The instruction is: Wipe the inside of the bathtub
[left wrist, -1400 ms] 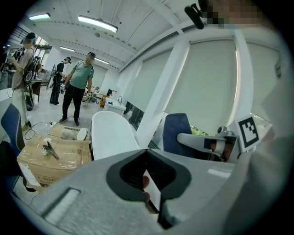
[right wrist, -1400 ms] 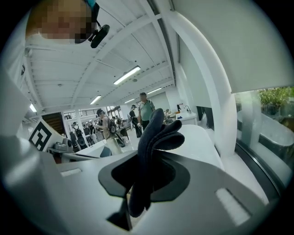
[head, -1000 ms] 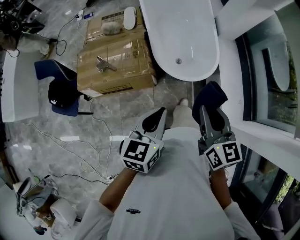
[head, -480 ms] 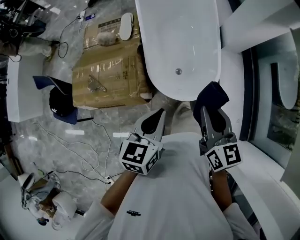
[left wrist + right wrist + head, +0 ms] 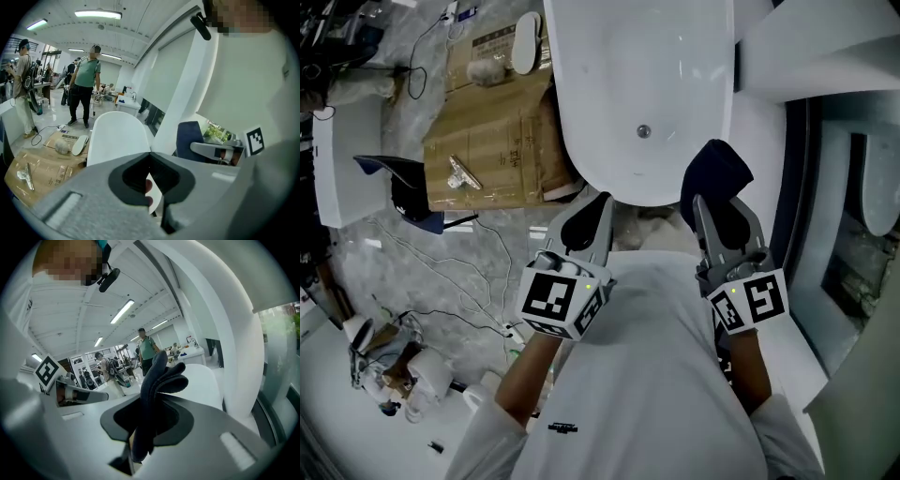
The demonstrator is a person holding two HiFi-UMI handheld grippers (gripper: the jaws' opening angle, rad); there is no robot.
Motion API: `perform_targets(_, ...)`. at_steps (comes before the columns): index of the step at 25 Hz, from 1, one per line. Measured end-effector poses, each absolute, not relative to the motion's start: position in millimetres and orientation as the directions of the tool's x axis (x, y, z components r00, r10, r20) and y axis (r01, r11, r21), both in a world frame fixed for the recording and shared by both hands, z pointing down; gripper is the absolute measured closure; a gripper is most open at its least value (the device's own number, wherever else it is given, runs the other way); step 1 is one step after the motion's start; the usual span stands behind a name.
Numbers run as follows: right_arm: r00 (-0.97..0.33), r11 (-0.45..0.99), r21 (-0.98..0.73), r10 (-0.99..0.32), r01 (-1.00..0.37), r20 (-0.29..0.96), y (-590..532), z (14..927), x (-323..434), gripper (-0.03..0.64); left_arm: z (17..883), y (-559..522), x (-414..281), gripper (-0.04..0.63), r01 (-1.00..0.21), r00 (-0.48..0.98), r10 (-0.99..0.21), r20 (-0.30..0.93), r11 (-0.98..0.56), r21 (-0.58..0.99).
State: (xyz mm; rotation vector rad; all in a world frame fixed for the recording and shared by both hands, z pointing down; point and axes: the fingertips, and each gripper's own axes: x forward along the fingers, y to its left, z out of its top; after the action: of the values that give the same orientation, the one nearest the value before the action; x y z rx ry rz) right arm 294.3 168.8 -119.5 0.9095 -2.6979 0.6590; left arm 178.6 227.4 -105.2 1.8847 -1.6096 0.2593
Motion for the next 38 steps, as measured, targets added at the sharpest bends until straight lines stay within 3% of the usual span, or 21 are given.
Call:
perform_targets(8, -0.811, 0.745, -0.344, -0.450, -0.571, 0.373, 123.8, -97.9, 280.5, 0.558, -93.0, 185.9, 166.0, 0.597, -0.942, 0.190, -0.814, 0.549, 0.006, 0.334)
perform_targets(17, -0.815, 0.745, -0.368, -0.401, -0.556, 0.418, 100.2, -70.3, 207.0, 0.558, -56.0, 141.7, 120.4, 0.597, -0.929, 0.234, -0.791, 0.565, -0.011, 0.370)
perform_targets(28, -0.812, 0.760, -0.349, -0.383, -0.548, 0.441, 44.5, 18.8, 132.7, 0.560, 65.7, 92.9, 59.2, 0.597, -0.926, 0.208, -0.758, 0.618, 0.051, 0.375)
perform_targets(38, -0.849, 0.801, -0.368, -0.303, -0.473, 0.432, 12.2, 91.0, 112.9, 0.560, 153.0, 79.9, 58.2, 0.597, -0.922, 0.171, -0.726, 0.666, 0.120, 0.367)
